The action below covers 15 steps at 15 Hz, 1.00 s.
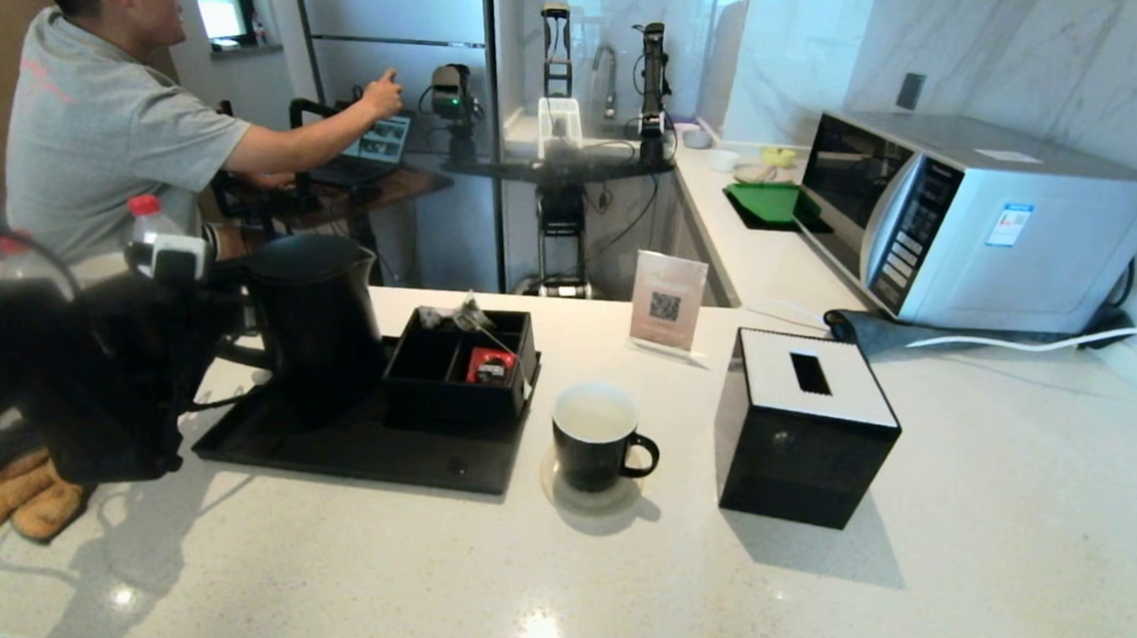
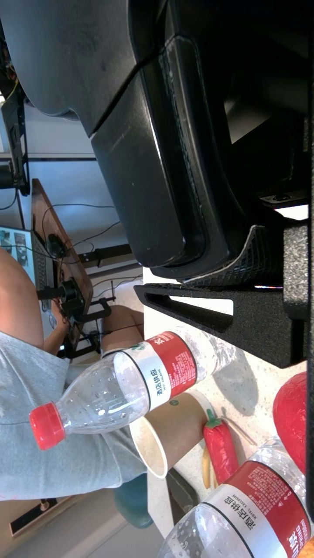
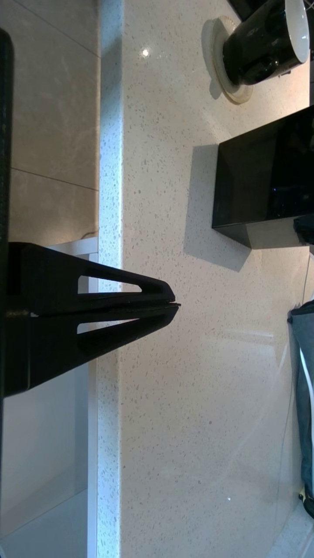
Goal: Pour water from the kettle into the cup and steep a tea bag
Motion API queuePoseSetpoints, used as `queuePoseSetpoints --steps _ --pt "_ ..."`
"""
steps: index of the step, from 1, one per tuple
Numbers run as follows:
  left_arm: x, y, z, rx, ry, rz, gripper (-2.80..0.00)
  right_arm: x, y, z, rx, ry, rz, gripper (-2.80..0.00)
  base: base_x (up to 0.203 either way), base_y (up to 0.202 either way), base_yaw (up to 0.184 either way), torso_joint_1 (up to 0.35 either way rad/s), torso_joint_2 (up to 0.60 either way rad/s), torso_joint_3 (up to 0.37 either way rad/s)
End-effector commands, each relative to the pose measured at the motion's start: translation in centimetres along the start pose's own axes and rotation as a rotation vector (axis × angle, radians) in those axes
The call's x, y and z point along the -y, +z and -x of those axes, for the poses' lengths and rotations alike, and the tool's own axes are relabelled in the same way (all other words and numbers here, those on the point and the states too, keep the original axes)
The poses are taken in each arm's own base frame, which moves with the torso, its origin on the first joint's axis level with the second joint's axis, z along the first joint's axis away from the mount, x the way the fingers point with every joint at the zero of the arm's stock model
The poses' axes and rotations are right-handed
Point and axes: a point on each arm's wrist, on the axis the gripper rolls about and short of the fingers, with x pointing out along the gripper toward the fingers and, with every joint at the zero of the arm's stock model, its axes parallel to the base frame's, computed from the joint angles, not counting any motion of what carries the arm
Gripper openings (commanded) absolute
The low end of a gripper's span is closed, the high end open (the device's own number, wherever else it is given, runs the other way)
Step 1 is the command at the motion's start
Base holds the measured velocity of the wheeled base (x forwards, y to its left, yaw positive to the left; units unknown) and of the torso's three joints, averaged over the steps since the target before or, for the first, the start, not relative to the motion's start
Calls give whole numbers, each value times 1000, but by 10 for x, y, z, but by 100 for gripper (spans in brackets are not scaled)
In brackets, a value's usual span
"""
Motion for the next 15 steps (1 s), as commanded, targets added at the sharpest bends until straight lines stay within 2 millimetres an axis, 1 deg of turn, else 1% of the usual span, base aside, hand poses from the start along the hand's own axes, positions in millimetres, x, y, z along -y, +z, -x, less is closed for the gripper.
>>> queuePoseSetpoints --steps 1,5,11,15 --pt "-3 12 2 60 13 9 -280 0 0 0 -2 0 1 -280 0 0 0 0 0 0" --pt "-6 27 5 86 20 41 -280 0 0 0 -2 0 1 -280 0 0 0 0 0 0" --pt "-12 50 23 94 23 89 -280 0 0 0 0 0 1 -280 0 0 0 0 0 0" --pt "-16 70 35 124 21 108 -280 0 0 0 -2 0 1 -280 0 0 0 0 0 0"
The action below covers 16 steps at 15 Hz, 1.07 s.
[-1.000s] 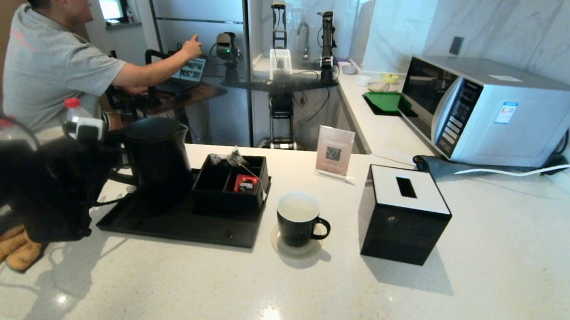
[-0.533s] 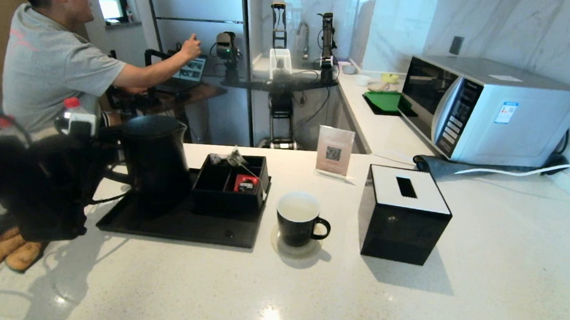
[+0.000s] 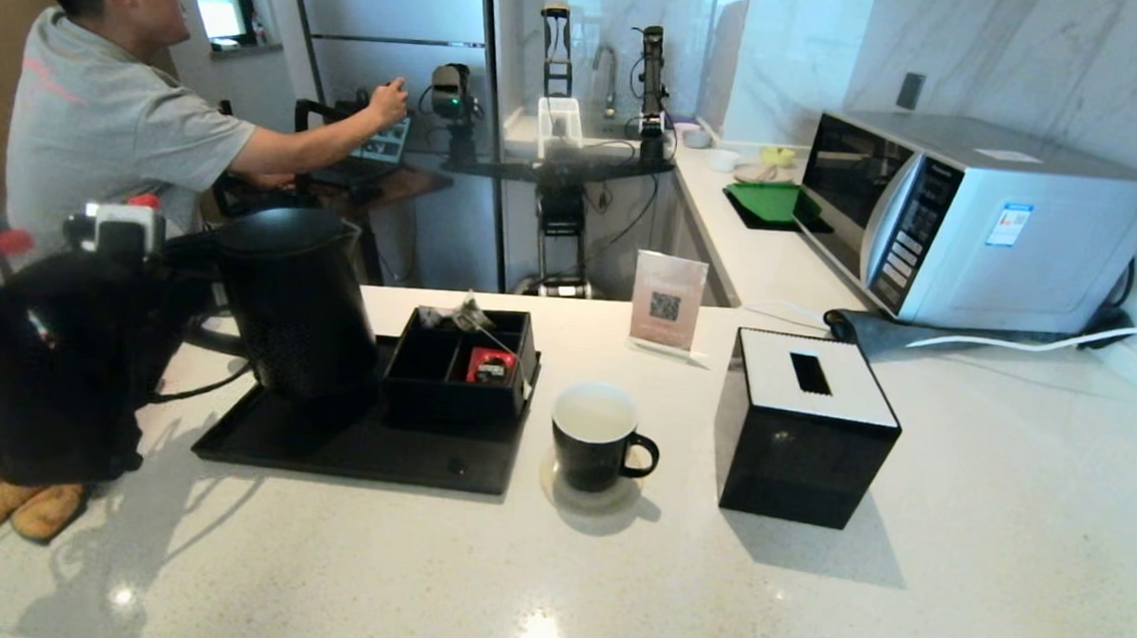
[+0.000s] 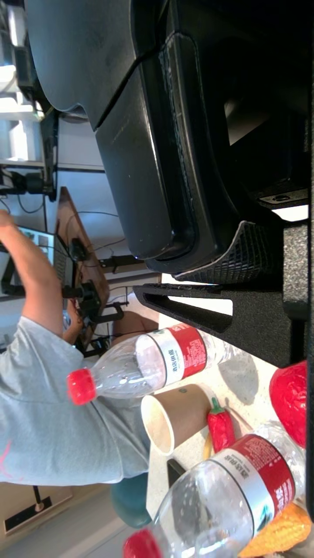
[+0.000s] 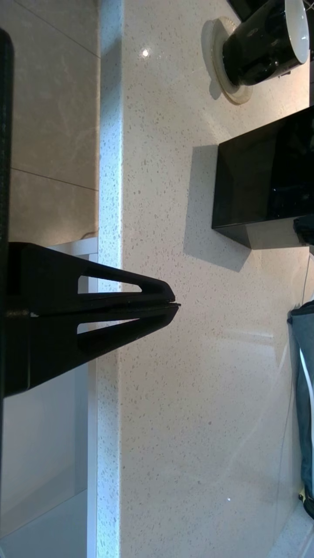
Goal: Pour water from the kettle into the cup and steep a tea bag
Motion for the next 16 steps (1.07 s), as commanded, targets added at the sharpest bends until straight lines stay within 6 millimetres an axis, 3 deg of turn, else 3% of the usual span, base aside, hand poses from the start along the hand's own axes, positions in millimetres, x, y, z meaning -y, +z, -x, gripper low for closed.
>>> queuePoseSetpoints --steps 1,11,16 --pt "-3 28 8 92 4 17 -280 0 0 0 -3 0 1 -280 0 0 0 0 0 0" --pt "-5 63 64 78 -53 43 -280 0 0 0 -3 0 1 -280 0 0 0 0 0 0" --pt "7 80 96 60 -119 55 -280 0 0 0 -1 0 1 -280 0 0 0 0 0 0"
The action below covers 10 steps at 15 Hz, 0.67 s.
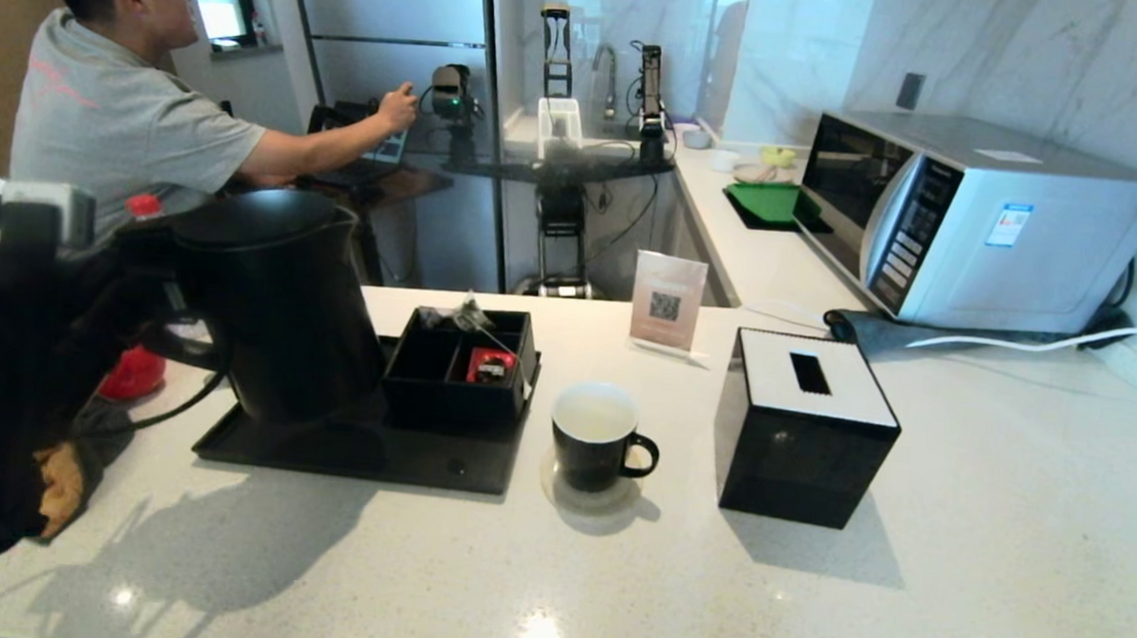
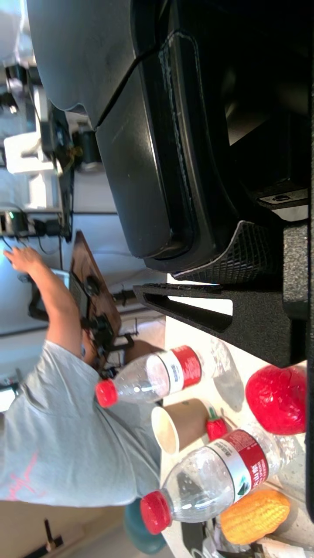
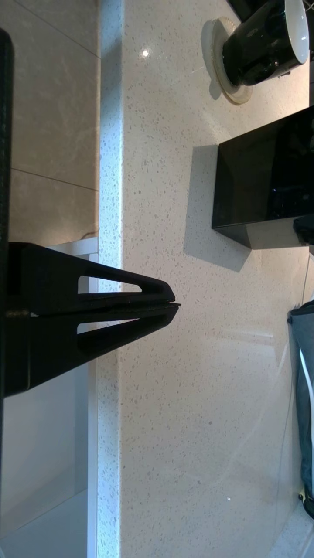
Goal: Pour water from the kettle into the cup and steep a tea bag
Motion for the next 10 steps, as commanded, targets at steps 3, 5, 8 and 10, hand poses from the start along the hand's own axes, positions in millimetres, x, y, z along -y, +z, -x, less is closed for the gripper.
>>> queuePoseSetpoints --steps 3,5,8,10 --pt "13 28 31 32 -56 14 -280 0 0 0 -2 1 0 -280 0 0 0 0 0 0" --pt "19 35 43 21 -84 19 -280 0 0 0 0 0 0 -280 0 0 0 0 0 0" --pt "30 46 58 -24 -139 -5 -280 0 0 0 -2 0 0 -280 0 0 0 0 0 0" --pt "38 51 67 -72 -181 -36 -280 0 0 0 -2 1 0 -280 0 0 0 0 0 0"
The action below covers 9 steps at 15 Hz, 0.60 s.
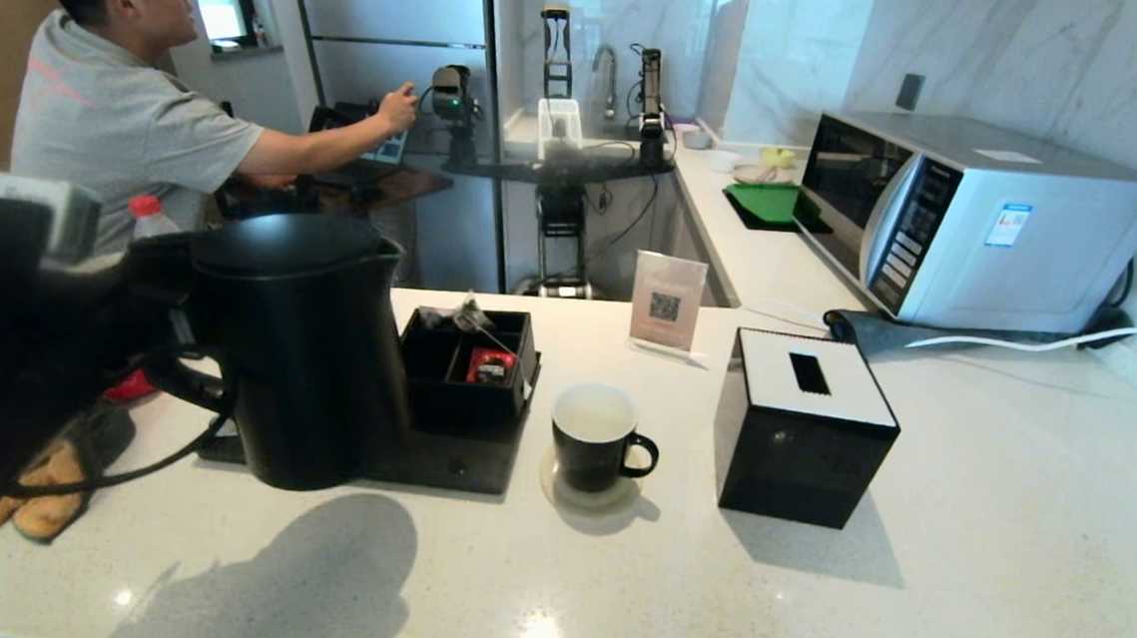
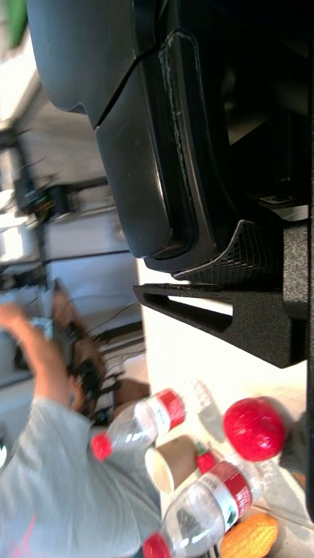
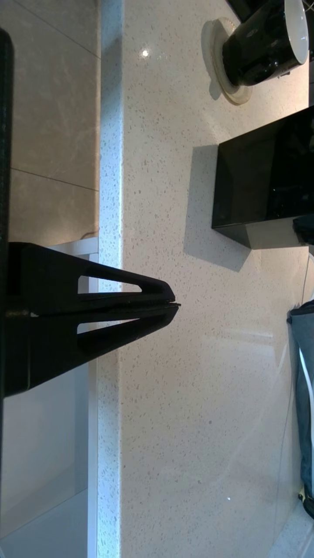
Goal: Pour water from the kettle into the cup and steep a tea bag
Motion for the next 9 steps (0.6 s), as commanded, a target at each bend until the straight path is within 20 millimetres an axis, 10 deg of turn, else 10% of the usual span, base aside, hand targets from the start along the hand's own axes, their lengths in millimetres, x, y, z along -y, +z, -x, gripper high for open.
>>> queuePoseSetpoints --steps 1,9 --pt "10 16 14 6 -47 -22 -280 0 0 0 0 0 0 -280 0 0 0 0 0 0" --pt "46 25 16 -58 -51 -160 -280 0 0 0 -1 0 0 -280 0 0 0 0 0 0"
